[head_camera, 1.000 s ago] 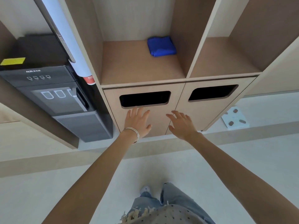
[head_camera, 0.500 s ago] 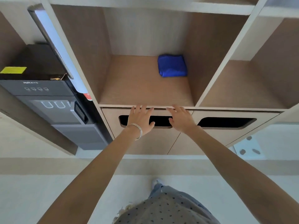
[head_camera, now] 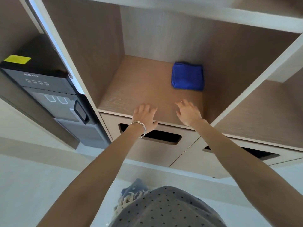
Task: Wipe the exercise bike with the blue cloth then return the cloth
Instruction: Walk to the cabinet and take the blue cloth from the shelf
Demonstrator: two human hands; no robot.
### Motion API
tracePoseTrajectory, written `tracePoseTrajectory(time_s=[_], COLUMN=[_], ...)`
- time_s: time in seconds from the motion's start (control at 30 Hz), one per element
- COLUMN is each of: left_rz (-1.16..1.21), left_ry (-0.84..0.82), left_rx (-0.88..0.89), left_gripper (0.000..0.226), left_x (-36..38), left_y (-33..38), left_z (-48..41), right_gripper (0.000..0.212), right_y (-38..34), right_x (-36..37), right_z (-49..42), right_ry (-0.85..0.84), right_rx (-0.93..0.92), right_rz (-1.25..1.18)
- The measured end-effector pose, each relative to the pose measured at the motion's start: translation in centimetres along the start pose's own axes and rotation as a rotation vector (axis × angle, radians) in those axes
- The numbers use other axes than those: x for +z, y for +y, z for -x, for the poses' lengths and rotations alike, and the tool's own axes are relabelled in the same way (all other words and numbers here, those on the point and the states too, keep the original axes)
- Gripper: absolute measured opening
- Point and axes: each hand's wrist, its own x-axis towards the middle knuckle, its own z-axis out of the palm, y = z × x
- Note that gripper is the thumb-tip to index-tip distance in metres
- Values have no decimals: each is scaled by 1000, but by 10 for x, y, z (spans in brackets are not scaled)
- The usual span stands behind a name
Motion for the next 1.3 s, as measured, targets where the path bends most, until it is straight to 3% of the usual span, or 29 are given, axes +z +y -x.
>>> tracePoseTrajectory(time_s=[0.13,0.53,0.8,1.03,1.3], left_rz=[-5,-8,-29,-38,-55], left_ry=[-49,21,43,-7,-52], left_rx=[-11,57,84,88,133], left_gripper=[63,64,63,63,63], left_x=[0,1,-7,-9,-4], left_y=[-5,-11,-21,-34,-41], left_z=[-22,-42,-41,-33,-26], right_gripper=[47,72,33,28,27], right_y=[8,33,17,27,17], right_x=[0,-11,-4,0,28], right_z=[-27,-105,-127,-115,-30], right_ry=[45,29,280,330,425], right_rx=[2,55,137,86,-67], right_rz=[3,67,111,-33,-166])
